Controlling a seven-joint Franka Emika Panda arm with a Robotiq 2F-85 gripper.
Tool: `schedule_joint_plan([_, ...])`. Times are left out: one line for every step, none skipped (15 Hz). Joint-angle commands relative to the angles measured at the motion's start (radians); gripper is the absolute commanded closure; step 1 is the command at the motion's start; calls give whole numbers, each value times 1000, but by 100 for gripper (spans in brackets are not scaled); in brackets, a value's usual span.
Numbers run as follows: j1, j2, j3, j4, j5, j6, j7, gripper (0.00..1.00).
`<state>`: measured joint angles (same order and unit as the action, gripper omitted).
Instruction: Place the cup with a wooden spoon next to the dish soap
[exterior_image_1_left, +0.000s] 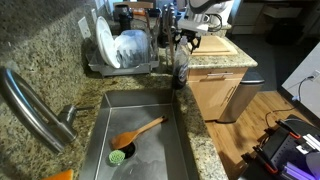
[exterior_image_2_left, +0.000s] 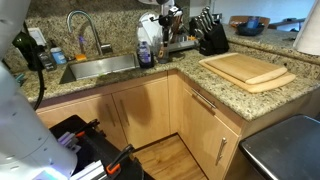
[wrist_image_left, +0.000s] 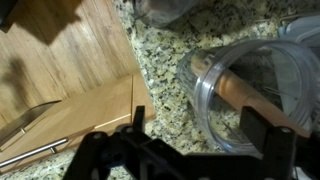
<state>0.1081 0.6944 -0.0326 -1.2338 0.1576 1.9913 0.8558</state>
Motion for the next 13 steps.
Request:
schedule_joint_plan([-62, -58, 37, 96, 65, -259, -48, 0])
schedule_joint_plan([-68, -84, 37, 114, 72, -334, -54, 0])
schedule_joint_plan([-77, -107, 41, 136, 85, -415, -62, 0])
schedule_joint_plan([-88, -134, 47, 153, 100, -497, -76, 0])
schedule_joint_plan([-91, -145, 40, 211, 101, -582, -70, 0])
schedule_joint_plan([-94, -166, 34, 254, 110, -639, -64, 0])
schedule_joint_plan([-101, -216, 32, 239, 129, -598, -61, 0])
schedule_joint_plan([-109, -265, 26, 229, 162, -547, -26, 0])
schedule_joint_plan([-121, -298, 20, 244, 190, -551, 5, 0])
schedule_joint_plan([-135, -340, 14, 241, 222, -557, 41, 0])
schedule_joint_plan([-154, -370, 3, 230, 245, -531, 46, 0])
schedule_joint_plan([-119, -311, 11, 268, 196, -563, 29, 0])
schedule_joint_plan([-133, -343, 7, 268, 211, -561, 38, 0])
